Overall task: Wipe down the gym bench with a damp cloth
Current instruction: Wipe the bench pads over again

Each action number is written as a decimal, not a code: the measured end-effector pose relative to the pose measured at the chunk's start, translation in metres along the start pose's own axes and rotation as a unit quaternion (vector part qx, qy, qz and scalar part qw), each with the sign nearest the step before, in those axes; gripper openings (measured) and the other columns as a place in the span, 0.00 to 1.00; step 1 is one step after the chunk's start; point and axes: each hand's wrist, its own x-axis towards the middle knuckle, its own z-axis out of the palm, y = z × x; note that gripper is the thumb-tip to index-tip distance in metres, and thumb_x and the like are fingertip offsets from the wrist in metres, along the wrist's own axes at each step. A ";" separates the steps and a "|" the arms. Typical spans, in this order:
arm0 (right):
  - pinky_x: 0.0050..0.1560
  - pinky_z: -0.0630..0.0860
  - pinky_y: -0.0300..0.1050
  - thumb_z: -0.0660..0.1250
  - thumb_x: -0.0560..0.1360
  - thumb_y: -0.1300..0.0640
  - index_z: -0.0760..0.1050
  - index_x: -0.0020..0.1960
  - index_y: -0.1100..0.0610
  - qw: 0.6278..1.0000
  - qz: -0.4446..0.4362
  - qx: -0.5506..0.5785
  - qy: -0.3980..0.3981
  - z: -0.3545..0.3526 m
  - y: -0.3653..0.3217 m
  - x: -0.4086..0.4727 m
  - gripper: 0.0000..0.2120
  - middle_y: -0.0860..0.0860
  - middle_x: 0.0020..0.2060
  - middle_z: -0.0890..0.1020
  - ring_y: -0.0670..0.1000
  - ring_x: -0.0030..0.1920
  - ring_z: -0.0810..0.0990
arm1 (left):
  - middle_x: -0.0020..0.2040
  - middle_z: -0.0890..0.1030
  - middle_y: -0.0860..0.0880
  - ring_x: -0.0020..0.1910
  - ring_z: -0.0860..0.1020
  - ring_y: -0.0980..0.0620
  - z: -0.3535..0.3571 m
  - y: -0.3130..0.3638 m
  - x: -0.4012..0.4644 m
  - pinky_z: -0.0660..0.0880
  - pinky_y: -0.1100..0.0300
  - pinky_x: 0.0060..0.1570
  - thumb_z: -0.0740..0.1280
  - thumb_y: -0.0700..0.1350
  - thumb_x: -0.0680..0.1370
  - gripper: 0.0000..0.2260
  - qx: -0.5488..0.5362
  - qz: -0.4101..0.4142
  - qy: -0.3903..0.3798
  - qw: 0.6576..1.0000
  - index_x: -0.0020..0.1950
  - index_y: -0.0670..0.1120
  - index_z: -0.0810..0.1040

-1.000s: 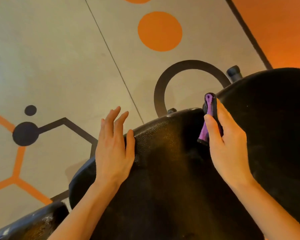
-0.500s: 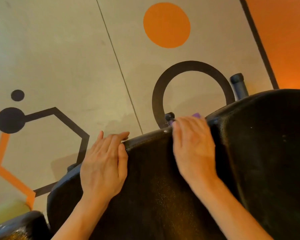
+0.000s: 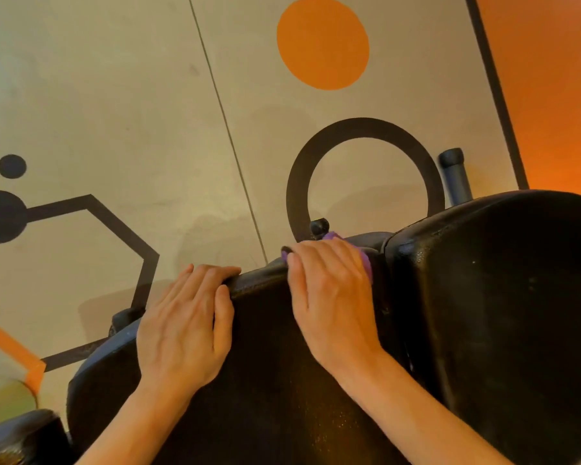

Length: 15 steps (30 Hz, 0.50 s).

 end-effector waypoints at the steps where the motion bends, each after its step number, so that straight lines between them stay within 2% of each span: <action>1: 0.63 0.68 0.41 0.53 0.82 0.52 0.78 0.53 0.54 0.999 -0.038 0.019 -0.018 0.000 0.000 -0.002 0.15 0.47 0.47 0.82 0.45 0.51 0.78 | 0.47 0.80 0.52 0.45 0.80 0.54 0.000 0.000 0.000 0.77 0.54 0.53 0.50 0.48 0.82 0.16 0.000 -0.001 -0.003 1.000 0.59 0.49 0.77; 3: 0.68 0.66 0.41 0.53 0.82 0.51 0.77 0.61 0.56 0.995 -0.077 0.056 -0.030 -0.004 0.017 -0.007 0.17 0.50 0.55 0.81 0.46 0.58 0.77 | 0.48 0.80 0.52 0.46 0.79 0.54 0.000 -0.001 -0.001 0.75 0.57 0.54 0.49 0.49 0.83 0.17 -0.002 -0.002 -0.006 1.000 0.59 0.49 0.76; 4: 0.70 0.66 0.43 0.52 0.82 0.50 0.75 0.64 0.56 0.996 -0.056 0.073 -0.017 -0.006 0.031 -0.012 0.19 0.50 0.59 0.80 0.45 0.63 0.75 | 0.48 0.80 0.52 0.46 0.79 0.55 0.000 -0.001 -0.001 0.74 0.58 0.54 0.49 0.50 0.83 0.17 -0.003 -0.004 -0.006 1.000 0.59 0.50 0.76; 5: 0.72 0.65 0.44 0.51 0.82 0.48 0.73 0.67 0.55 0.995 -0.003 0.099 0.005 -0.008 0.043 -0.016 0.20 0.48 0.62 0.78 0.43 0.66 0.72 | 0.48 0.80 0.52 0.46 0.79 0.55 0.000 -0.001 0.000 0.73 0.60 0.52 0.48 0.50 0.83 0.18 -0.004 -0.005 -0.004 1.000 0.59 0.50 0.77; 7: 0.73 0.63 0.40 0.50 0.82 0.47 0.68 0.67 0.49 0.980 0.129 0.138 0.068 -0.006 0.053 -0.022 0.18 0.43 0.64 0.74 0.35 0.68 0.66 | 0.48 0.80 0.52 0.44 0.79 0.55 0.001 -0.002 0.000 0.72 0.63 0.45 0.48 0.51 0.83 0.19 -0.013 -0.006 -0.005 1.000 0.59 0.49 0.77; 8: 0.73 0.63 0.40 0.49 0.81 0.48 0.69 0.67 0.48 0.973 0.172 0.128 0.090 -0.002 0.044 -0.022 0.17 0.43 0.63 0.74 0.34 0.67 0.65 | 0.48 0.80 0.52 0.42 0.79 0.55 0.001 -0.002 0.000 0.71 0.64 0.42 0.47 0.52 0.83 0.20 -0.018 -0.006 -0.008 1.000 0.59 0.49 0.77; 9: 0.73 0.64 0.44 0.50 0.82 0.49 0.71 0.66 0.50 0.974 0.175 0.106 0.095 0.001 0.029 -0.020 0.18 0.45 0.63 0.75 0.37 0.67 0.67 | 0.48 0.80 0.52 0.42 0.79 0.55 0.001 -0.002 -0.001 0.71 0.64 0.39 0.47 0.52 0.83 0.20 -0.021 -0.008 -0.010 1.000 0.59 0.49 0.77; 11: 0.72 0.64 0.50 0.52 0.82 0.52 0.75 0.64 0.55 0.992 0.080 0.072 0.066 0.008 -0.005 -0.017 0.17 0.49 0.61 0.78 0.45 0.66 0.72 | 0.48 0.79 0.53 0.40 0.78 0.55 0.000 -0.002 -0.001 0.71 0.64 0.36 0.46 0.53 0.83 0.20 -0.020 -0.015 -0.018 1.000 0.59 0.50 0.76; 13: 0.72 0.63 0.47 0.54 0.82 0.54 0.74 0.64 0.57 0.996 -0.069 0.055 -0.007 0.008 -0.022 -0.018 0.16 0.50 0.61 0.79 0.47 0.65 0.73 | 0.47 0.79 0.53 0.40 0.78 0.55 -0.002 -0.003 -0.001 0.71 0.64 0.35 0.46 0.53 0.83 0.20 -0.020 -0.021 -0.026 0.999 0.59 0.50 0.76; 14: 0.73 0.63 0.45 0.55 0.82 0.53 0.74 0.65 0.57 0.992 -0.111 0.050 -0.034 0.004 -0.015 -0.015 0.16 0.50 0.61 0.79 0.47 0.65 0.73 | 0.47 0.79 0.53 0.40 0.78 0.55 -0.002 -0.003 -0.001 0.70 0.64 0.35 0.46 0.54 0.83 0.20 -0.021 -0.019 -0.030 0.999 0.59 0.50 0.76; 15: 0.72 0.62 0.42 0.54 0.82 0.52 0.74 0.64 0.56 0.991 -0.117 0.046 -0.043 0.000 0.000 -0.013 0.17 0.50 0.61 0.79 0.46 0.64 0.74 | 0.47 0.79 0.53 0.40 0.78 0.55 -0.001 -0.003 -0.001 0.70 0.64 0.35 0.46 0.54 0.83 0.20 -0.021 -0.019 -0.030 0.999 0.58 0.50 0.76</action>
